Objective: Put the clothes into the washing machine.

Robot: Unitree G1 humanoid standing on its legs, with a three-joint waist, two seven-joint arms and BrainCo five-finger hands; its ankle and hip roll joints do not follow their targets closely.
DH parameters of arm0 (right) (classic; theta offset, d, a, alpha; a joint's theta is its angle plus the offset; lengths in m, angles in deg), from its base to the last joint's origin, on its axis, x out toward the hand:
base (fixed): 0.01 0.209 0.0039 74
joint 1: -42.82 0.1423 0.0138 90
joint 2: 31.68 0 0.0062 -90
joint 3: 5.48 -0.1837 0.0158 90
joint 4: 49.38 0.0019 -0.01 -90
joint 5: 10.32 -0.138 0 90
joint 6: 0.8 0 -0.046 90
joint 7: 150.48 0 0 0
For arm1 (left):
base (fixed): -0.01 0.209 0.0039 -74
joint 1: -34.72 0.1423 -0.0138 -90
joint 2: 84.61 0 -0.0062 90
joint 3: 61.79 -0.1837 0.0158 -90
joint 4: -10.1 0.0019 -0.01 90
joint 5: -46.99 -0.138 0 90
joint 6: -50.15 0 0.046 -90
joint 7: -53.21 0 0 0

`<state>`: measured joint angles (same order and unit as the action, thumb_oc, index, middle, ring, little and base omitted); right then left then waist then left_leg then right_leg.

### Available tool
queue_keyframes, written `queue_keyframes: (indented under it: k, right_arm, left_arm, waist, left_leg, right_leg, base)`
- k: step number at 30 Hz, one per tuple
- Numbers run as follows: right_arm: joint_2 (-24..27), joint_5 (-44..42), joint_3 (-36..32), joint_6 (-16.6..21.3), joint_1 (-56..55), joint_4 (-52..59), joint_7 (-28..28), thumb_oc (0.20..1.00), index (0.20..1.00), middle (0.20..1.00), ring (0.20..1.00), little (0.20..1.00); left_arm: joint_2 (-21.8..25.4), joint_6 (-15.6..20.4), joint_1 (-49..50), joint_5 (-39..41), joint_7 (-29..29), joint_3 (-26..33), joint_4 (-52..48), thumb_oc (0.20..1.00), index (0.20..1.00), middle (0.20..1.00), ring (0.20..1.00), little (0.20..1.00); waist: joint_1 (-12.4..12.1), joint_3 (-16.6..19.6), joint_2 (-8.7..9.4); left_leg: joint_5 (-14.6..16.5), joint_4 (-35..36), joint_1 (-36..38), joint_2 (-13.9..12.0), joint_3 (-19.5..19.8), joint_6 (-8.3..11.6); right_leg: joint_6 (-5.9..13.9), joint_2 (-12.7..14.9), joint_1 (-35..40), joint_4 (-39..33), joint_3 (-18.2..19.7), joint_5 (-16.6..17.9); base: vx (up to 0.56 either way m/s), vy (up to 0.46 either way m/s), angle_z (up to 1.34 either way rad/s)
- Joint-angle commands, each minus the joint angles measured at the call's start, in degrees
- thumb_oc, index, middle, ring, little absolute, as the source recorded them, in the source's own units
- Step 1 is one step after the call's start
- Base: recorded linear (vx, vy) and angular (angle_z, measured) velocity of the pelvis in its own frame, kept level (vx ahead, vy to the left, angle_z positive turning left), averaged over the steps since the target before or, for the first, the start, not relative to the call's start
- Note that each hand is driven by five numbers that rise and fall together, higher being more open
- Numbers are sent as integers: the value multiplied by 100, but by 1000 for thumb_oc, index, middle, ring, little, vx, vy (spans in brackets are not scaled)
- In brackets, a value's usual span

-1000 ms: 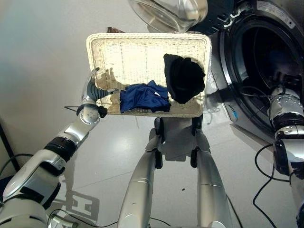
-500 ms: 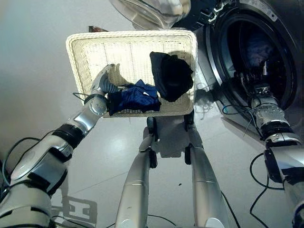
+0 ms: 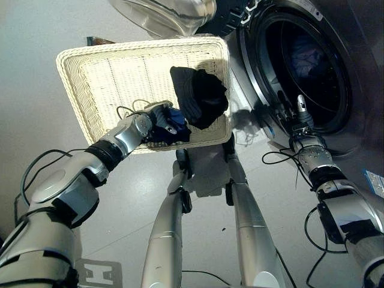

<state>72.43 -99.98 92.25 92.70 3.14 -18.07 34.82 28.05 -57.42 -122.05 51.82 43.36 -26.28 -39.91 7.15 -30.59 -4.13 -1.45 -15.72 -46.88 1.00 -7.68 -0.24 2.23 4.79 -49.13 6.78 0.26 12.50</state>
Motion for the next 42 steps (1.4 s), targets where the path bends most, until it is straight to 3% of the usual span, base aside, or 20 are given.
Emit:
queue_keyframes:
  k: [1,2,3,5,7,10,11,12,13,15,19,28,32,35,38,39,40,41,42]
  right_arm:
    - [76,74,86,177,-155,148,15,1000,1000,1000,1000,1000]
    - [56,88,91,194,-163,156,21,1000,1000,1000,1000,1000]
    - [15,70,127,252,-183,208,10,1000,1000,1000,1000,1000]
    - [-60,142,162,315,-149,286,-93,1000,1000,1000,1000,1000]
    - [-83,142,193,326,-102,299,-133,1000,1000,1000,1000,1000]
    - [-98,179,277,306,10,282,-171,1000,1000,1000,1000,1000]
    - [-114,188,307,284,48,293,-190,1000,1000,1000,1000,1000]
    - [-121,192,323,285,59,289,-191,1000,1000,1000,1000,1000]
    - [-120,198,335,286,91,280,-179,1000,1000,1000,1000,1000]
    - [-157,213,401,290,126,295,-193,1000,1000,1000,1000,1000]
    - [-293,194,494,374,40,375,-232,1000,1000,1000,1000,1000]
    - [-379,347,479,434,-63,444,-235,1000,1000,1000,1000,1000]
    - [-399,583,468,497,-130,526,-256,1000,1000,1000,1000,1000]
    - [-406,736,472,564,-212,579,-284,1000,1000,1000,1000,1000]
    - [-386,839,471,698,-277,748,-338,1000,1000,1000,1000,1000]
    - [-358,905,470,769,-354,888,-344,1000,1000,1000,1000,1000]
    - [-323,1095,449,879,-499,1174,-387,1000,1000,1000,1000,1000]
    - [-322,1126,448,898,-521,1208,-387,1000,1000,1000,1000,1000]
    - [-274,1283,476,1020,-703,1574,-470,1000,1000,1000,1000,1000]
  left_arm:
    - [-196,-514,409,-683,-1027,-8,330,1000,1000,1000,1000,1000]
    - [-212,-584,391,-790,-1181,-50,362,1000,1000,1000,1000,1000]
    - [-266,-908,347,-1097,-1709,-200,437,1000,1000,1000,1000,1000]
    - [-344,-1254,319,-1549,-2177,-339,493,1000,1000,1000,1000,1000]
    - [-376,-1345,299,-1957,-2391,-393,548,1000,1000,1000,1000,1000]
    - [-329,-1548,129,-3373,-2961,-746,644,1000,1000,1000,1000,1000]
    - [-258,-1585,33,-4063,-3276,-896,590,796,796,796,796,796]
    - [-236,-1567,-7,-4304,-3367,-950,595,736,736,736,736,736]
    - [-215,-1549,-63,-4448,-3429,-974,615,598,598,598,598,598]
    - [-247,-1474,-180,-4979,-3693,-1129,728,200,200,200,200,200]
    - [-428,-1532,-198,-5190,-4137,-1255,793,200,200,200,200,200]
    - [-442,-1524,-101,-4941,-4079,-1290,636,200,200,200,200,200]
    - [-344,-1667,-70,-4694,-3849,-1207,451,200,200,200,200,200]
    - [-269,-1820,-15,-4127,-3201,-1072,323,200,200,200,200,200]
    - [-172,-1905,82,-3175,-2209,-830,237,200,200,200,200,200]
    - [-101,-1906,189,-2507,-1586,-659,186,200,200,200,200,200]
    - [-25,-1722,451,-1594,-675,-238,208,200,200,200,200,200]
    - [-23,-1700,491,-1438,-544,-197,220,200,200,200,200,200]
    - [29,-1367,836,-817,193,305,242,200,200,200,200,200]
  waist:
    - [-61,80,-146]
    - [-53,80,-132]
    - [-27,80,-83]
    - [-8,80,-43]
    - [-9,80,-27]
    - [-2,80,8]
    - [-5,80,22]
    - [-5,80,28]
    - [-5,80,35]
    - [8,80,64]
    - [22,80,114]
    - [-14,80,77]
    - [-65,80,63]
    - [-104,80,66]
    - [-141,80,65]
    - [-156,80,64]
    - [-180,80,68]
    - [-176,80,67]
    - [-217,80,76]
  left_leg:
    - [-520,1058,235,-16,-55,423]
    - [-519,1062,228,-16,-53,420]
    - [-507,1056,208,-12,-44,420]
    - [-504,1121,229,-9,-55,419]
    - [-505,1130,225,-5,-60,422]
    - [-504,1162,239,-13,-84,444]
    - [-503,1185,248,-19,-90,450]
    - [-502,1192,249,-24,-94,452]
    - [-542,1189,190,-28,-106,449]
    - [-543,1192,169,-42,-119,449]
    - [-518,1244,250,-55,-117,468]
    - [-585,1257,292,-25,-97,464]
    - [-590,1255,386,-11,-74,466]
    - [-555,1269,512,-8,-52,466]
    - [-566,1296,577,-9,-45,462]
    - [-571,1302,616,-3,-36,462]
    - [-585,1310,677,4,-33,454]
    - [-587,1311,689,5,-31,453]
    - [-597,1302,733,20,-14,448]
  right_leg:
    - [247,-462,131,413,-372,-759]
    - [250,-464,128,397,-369,-746]
    - [263,-463,117,345,-365,-697]
    - [275,-463,136,240,-367,-630]
    - [279,-458,136,191,-368,-598]
    - [293,-433,157,73,-387,-519]
    - [298,-428,169,33,-386,-502]
    - [299,-425,173,24,-385,-503]
    - [292,-422,118,17,-381,-460]
    - [292,-423,98,25,-370,-465]
    - [299,-426,187,22,-361,-516]
    - [313,-403,264,37,-386,-493]
    - [325,-362,383,27,-438,-495]
    - [332,-340,507,21,-480,-531]
    - [327,-331,567,14,-516,-535]
    - [324,-325,610,3,-530,-536]
    - [314,-326,670,-7,-550,-535]
    - [313,-326,682,-9,-554,-536]
    - [305,-320,740,-20,-573,-541]
  base:
    - [0,0,0]
    - [0,0,0]
    - [5,9,-4]
    - [5,12,-6]
    - [3,12,-5]
    - [2,7,-1]
    - [0,0,0]
    - [0,0,0]
    - [0,0,0]
    - [-5,19,-3]
    - [-6,11,-2]
    - [-9,8,0]
    - [-24,21,5]
    - [-21,16,8]
    - [-20,19,9]
    - [-38,40,17]
    - [-32,38,14]
    - [-41,48,7]
    - [-34,38,3]
